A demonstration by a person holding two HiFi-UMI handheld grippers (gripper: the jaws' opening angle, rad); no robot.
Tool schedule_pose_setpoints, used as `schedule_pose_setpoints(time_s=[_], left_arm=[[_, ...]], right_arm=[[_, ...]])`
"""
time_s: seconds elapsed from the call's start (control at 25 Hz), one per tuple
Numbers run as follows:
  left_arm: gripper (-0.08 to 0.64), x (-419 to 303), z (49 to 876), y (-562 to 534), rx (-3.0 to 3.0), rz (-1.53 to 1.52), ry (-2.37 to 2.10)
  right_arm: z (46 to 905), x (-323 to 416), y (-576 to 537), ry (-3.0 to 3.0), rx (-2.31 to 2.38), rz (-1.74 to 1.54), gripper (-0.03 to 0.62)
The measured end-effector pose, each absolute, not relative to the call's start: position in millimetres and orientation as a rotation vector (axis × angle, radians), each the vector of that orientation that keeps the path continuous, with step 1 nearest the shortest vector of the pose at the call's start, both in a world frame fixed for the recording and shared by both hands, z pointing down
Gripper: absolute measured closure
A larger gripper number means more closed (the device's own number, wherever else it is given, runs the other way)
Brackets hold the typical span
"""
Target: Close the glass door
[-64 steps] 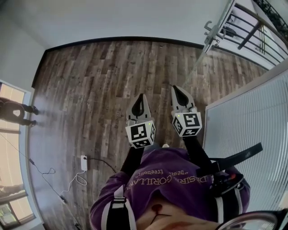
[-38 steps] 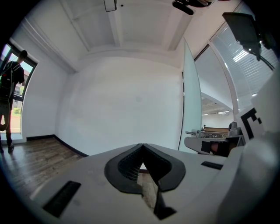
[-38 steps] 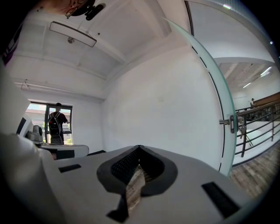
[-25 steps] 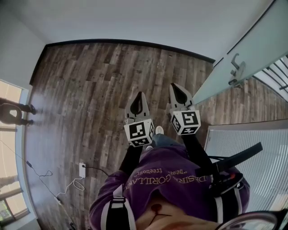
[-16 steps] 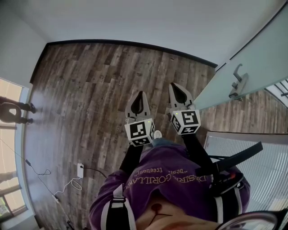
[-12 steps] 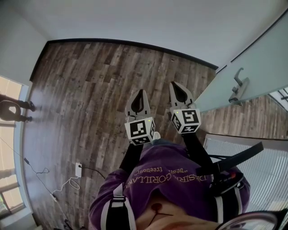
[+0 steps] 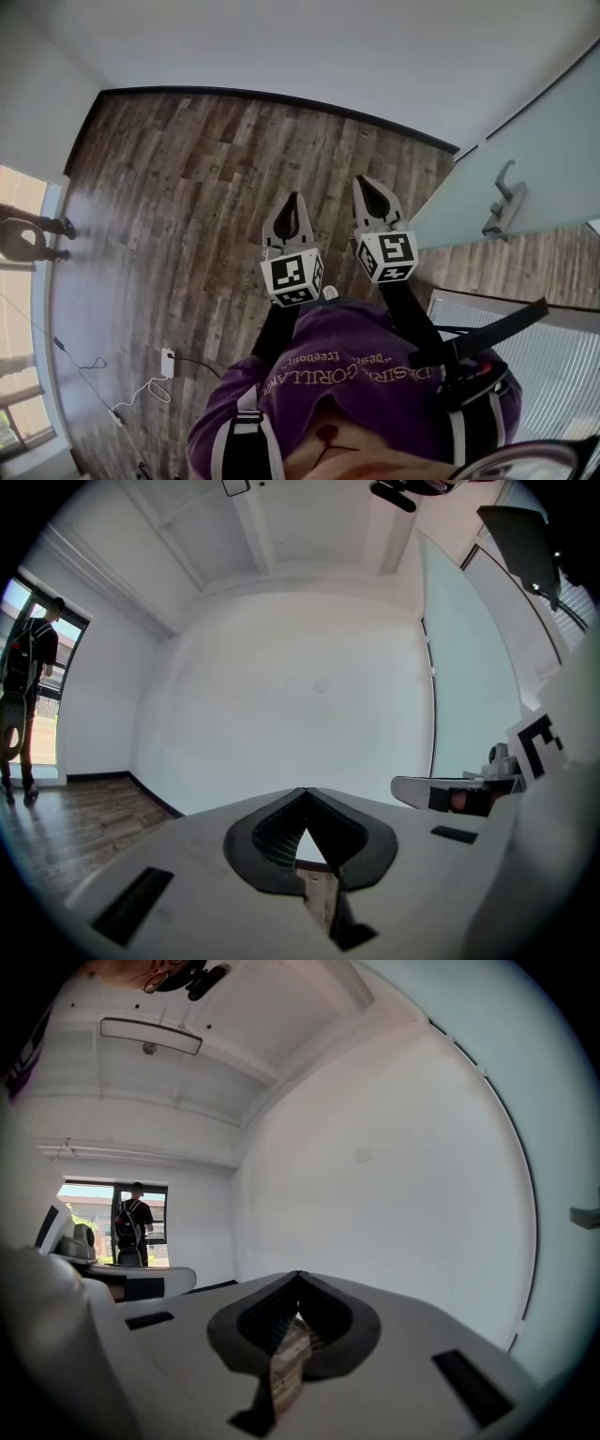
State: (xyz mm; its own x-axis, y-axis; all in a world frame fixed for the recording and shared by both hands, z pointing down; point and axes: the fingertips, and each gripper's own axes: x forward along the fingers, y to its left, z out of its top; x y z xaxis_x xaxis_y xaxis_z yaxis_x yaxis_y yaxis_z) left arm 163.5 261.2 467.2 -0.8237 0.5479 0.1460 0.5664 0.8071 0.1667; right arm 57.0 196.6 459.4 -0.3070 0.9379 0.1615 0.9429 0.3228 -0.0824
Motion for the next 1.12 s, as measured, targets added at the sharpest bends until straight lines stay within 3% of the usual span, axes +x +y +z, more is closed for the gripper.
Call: schedule_pose_setpoints(time_s=[0.56,1.12], left_arm=[[0.559,97.1,459.3,392.0,-0.716,-0.282,-2.954],[0.558,54.4,464.9,431.1,-0.456,-0.317,-3.0]], right_arm=[[451.1,2.3,319.3,-2.509,-1.606,-0.021,0.603],[457.5,-27.2,363.0,-2.616,-1.42,-0.044,0.603]])
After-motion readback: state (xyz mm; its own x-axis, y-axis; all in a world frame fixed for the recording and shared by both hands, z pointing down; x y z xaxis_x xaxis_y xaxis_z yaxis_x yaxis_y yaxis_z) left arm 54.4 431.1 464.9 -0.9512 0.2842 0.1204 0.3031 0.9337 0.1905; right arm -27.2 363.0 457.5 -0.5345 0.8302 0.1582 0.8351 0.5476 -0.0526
